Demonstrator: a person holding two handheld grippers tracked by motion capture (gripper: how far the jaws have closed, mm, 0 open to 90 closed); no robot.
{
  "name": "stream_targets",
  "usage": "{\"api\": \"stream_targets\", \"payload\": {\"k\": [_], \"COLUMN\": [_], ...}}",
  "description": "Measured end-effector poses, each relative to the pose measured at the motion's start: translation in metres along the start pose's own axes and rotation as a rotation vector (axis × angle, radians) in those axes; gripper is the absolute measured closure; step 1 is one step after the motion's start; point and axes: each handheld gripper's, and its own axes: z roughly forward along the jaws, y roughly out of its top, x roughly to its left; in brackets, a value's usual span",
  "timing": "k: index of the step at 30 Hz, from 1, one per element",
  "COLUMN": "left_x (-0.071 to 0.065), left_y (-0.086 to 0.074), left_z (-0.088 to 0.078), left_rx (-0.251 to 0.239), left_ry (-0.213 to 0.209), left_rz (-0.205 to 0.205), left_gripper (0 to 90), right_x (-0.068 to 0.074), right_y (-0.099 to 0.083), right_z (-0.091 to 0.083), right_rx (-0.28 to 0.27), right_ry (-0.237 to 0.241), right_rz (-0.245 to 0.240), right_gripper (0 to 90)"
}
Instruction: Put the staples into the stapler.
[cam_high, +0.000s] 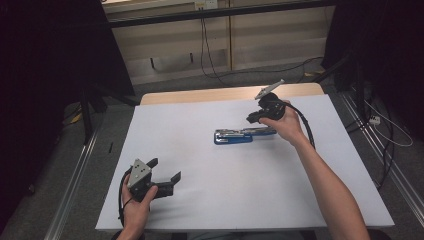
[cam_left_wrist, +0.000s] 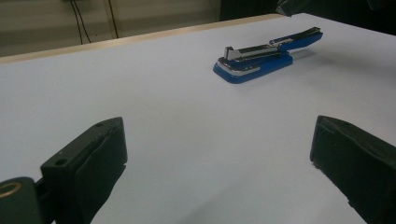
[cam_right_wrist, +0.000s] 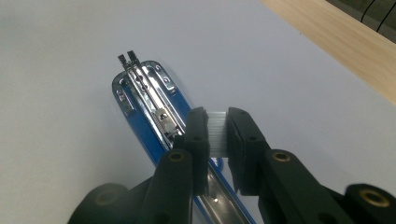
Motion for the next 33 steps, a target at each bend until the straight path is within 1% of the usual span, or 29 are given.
{"api": "stream_targets", "payload": {"k": [4, 7, 11, 17, 18, 21, 23, 27, 31, 33], "left_x": [0.000, 0.000, 0.000, 0.000, 0.000, 0.000, 0.000, 0.001, 0.001, 0.001], "left_y": [0.000, 0.000, 0.000, 0.000, 0.000, 0.000, 0.000, 0.000, 0.000, 0.000], "left_z": [0.000, 0.001, 0.001, 0.001, 0.001, 0.001, 0.001, 0.001, 0.001, 0.001], "left_rx": [0.005, 0.008, 0.007, 0.007, 0.007, 0.006, 0.004, 0.007, 0.008, 0.008], "left_ry": [0.002, -0.007, -0.003, -0.005, -0.004, -0.005, -0.013, -0.008, -0.004, -0.007], "left_rz": [0.005, 0.002, 0.001, 0.001, 0.004, 0.001, 0.001, 0.002, -0.002, -0.001], "left_gripper": [4.1, 4.1, 4.1, 4.1, 4.1, 4.1, 4.1, 4.1, 4.1, 4.1], "right_x": [0.002, 0.004, 0.007, 0.012, 0.013, 0.015, 0.015, 0.016, 0.018, 0.020], "right_y": [0.000, 0.001, 0.003, 0.005, 0.006, 0.007, 0.007, 0.008, 0.009, 0.010], "right_z": [0.001, 0.001, 0.002, 0.004, 0.005, 0.005, 0.006, 0.007, 0.009, 0.010], "right_rx": [0.001, -0.003, -0.007, -0.014, -0.016, -0.011, -0.006, -0.003, -0.002, -0.004], "right_ry": [0.013, 0.017, 0.032, 0.042, 0.042, 0.046, 0.045, 0.051, 0.064, 0.071], "right_rz": [-0.012, -0.019, -0.034, -0.051, -0.059, -0.063, -0.065, -0.064, -0.090, -0.095], "right_gripper": [79.2, 79.3, 79.3, 79.3, 79.2, 79.2, 79.2, 79.3, 79.3, 79.3]}}
